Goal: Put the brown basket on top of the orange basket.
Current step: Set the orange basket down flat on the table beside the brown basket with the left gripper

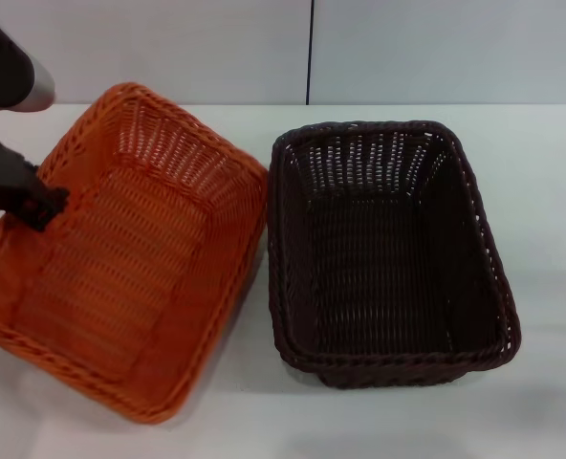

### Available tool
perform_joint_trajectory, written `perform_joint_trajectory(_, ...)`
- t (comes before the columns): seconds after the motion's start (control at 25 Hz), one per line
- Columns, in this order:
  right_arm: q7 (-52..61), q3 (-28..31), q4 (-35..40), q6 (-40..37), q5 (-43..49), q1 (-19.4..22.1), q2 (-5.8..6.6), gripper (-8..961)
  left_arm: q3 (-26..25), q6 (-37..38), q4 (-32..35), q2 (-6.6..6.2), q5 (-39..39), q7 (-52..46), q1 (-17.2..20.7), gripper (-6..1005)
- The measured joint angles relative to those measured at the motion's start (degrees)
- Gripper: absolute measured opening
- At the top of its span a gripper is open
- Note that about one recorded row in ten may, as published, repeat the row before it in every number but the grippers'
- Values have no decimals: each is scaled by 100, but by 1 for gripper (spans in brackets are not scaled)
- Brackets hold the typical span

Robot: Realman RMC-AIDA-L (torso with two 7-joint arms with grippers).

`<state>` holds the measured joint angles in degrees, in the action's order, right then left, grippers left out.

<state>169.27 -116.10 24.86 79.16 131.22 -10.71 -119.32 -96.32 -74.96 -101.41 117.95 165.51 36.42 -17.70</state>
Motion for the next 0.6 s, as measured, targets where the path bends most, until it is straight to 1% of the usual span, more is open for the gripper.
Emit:
perform_joint_trajectory(0.04,0,0,0,0,0,0,0,624,0,0,0,0,0,0,0,274)
perform_joint_trajectory(0.08,0,0,2,8,0,5,-3,623,28,-95,-228,0,0,212,16,274)
perform_joint_trajectory(0.12,0,0,2,10,0,8,-4,623,28,-95,-228,0,0,212,16,273)
perform_joint_trajectory(0.16,0,0,3,12,0,10,-6,623,90,-194,-589,0,1,466,74,273)
perform_joint_trajectory(0.24,0,-3,18,22,0,14,-13,623,136,-237,-906,0,4,698,136,259)
perform_joint_trajectory(0.32,0,-27,55,28,0,22,-18,623,140,-254,-979,0,4,758,146,245)
perform_joint_trajectory(0.4,0,-59,91,38,0,47,-25,623,83,-422,-1229,0,8,1075,87,232)
perform_joint_trajectory(0.48,0,-59,96,42,0,54,-26,622,52,-528,-1345,-1,5,1317,34,218)
perform_joint_trajectory(0.6,0,-75,151,92,0,118,-33,622,23,-611,-1366,-6,6,1531,-15,192)
